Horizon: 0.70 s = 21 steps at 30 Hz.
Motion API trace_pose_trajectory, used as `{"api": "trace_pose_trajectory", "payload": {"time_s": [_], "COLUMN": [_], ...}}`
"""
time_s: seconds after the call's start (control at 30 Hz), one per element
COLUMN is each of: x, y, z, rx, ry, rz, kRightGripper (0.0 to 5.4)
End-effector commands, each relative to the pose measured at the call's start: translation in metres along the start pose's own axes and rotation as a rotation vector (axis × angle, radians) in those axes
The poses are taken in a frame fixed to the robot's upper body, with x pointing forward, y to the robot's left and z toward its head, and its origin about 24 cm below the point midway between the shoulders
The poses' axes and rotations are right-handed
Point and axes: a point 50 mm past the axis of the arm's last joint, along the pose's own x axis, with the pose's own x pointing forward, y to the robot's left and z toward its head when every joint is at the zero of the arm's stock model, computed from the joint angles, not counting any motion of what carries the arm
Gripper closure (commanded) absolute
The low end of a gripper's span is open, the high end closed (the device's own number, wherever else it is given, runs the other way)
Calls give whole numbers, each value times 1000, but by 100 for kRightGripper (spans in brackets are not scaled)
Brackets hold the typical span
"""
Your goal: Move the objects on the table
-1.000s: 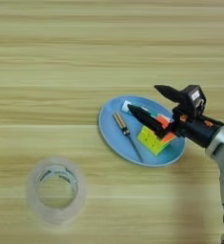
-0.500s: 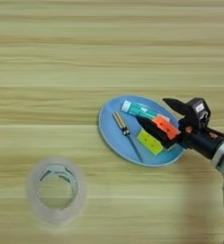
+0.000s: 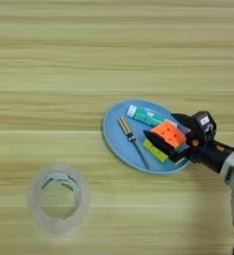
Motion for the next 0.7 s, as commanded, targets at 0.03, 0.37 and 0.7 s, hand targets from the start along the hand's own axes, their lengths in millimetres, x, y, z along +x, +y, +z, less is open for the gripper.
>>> {"api": "trace_pose_trajectory", "payload": {"time_s": [0.03, 0.37, 0.7], "x": [-2, -2, -2], "y": [-19, -21, -21], "z": [34, 27, 24], "rx": [-125, -118, -127], "ry": [-47, -21, -6], "rz": [-46, -53, -46], "kRightGripper": [4, 4, 4]}}
